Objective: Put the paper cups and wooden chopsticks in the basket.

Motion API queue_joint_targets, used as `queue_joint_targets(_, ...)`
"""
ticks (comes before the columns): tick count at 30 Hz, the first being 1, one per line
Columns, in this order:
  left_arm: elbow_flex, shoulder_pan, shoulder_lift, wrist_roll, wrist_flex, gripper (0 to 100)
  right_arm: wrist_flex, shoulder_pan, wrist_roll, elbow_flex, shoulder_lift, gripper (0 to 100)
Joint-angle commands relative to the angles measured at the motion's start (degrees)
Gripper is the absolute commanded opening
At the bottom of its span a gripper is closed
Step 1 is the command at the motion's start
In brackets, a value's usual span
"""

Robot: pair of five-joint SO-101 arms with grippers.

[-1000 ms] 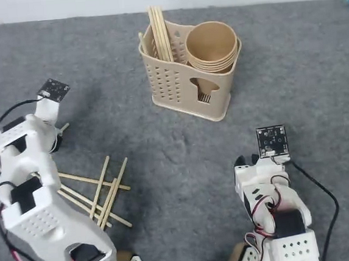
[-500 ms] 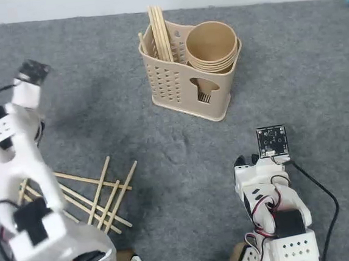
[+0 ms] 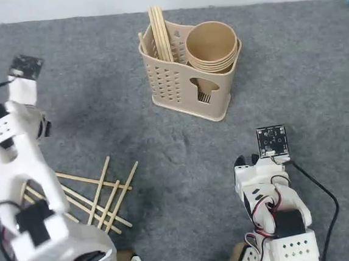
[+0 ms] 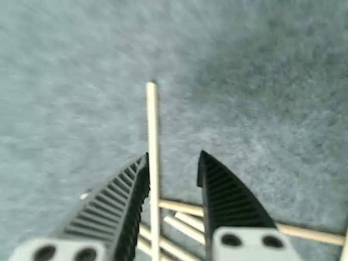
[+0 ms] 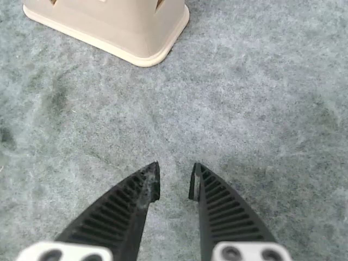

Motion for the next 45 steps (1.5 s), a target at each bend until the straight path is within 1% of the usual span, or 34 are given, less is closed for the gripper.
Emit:
queue_joint_targets(1, -5.8, 0.2, 6.5, 1.4, -3.8, 12, -0.6, 0.2, 0.9, 0.8, -1.4, 9.7)
queue_joint_targets(7, -18.2, -1.4, 20.2, 1.5, -4.5, 11, -0.6, 0.2, 0.9, 0.8, -1.4, 9.7)
queue_joint_targets(12, -27.6, -1.7, 28.7, 1.5, -0.5, 11, -0.7, 0.2, 0.9, 0.8, -1.4, 9.7)
queue_joint_targets(17, -33.9, -1.8, 36.1, 1.5, 3.6, 11, -0.7, 0.2, 0.9, 0.8, -1.4, 9.7)
queue_joint_targets(19, -35.6, -1.7, 38.0, 1.5, 5.9, 8, -0.7, 0.2, 0.9, 0.8, -1.4, 9.7)
queue_joint_targets(21, -37.4, -1.6, 38.9, 1.3, 9.1, 1, -0.7, 0.2, 0.9, 0.8, -1.4, 9.7)
queue_joint_targets(25, -42.7, -1.5, 38.5, 1.4, 18.8, 1, -0.7, 0.2, 0.9, 0.8, -1.4, 9.7)
queue_joint_targets(31, -57.5, -1.5, 36.2, 1.5, 36.0, 1, -0.7, 0.2, 0.9, 0.8, -1.4, 9.7)
queue_joint_targets(33, -61.2, -1.6, 35.2, 3.0, 36.2, 1, -0.7, 0.2, 0.9, 0.8, -1.4, 9.7)
queue_joint_targets(35, -63.7, -1.8, 33.4, 7.0, 36.2, 1, -0.7, 0.2, 0.9, 0.8, -1.4, 9.7)
queue_joint_targets(38, -64.7, -1.5, 29.8, 11.2, 36.3, 1, -0.7, 0.2, 0.9, 0.8, -1.4, 9.7)
queue_joint_targets(41, -61.1, -0.4, 24.6, 13.3, 36.3, 1, -0.6, 0.2, 0.9, 0.8, -1.4, 9.7)
queue_joint_targets(45, -50.5, 2.4, 16.2, 13.6, 36.2, 1, -0.6, 0.2, 1.0, 0.8, -1.4, 9.7)
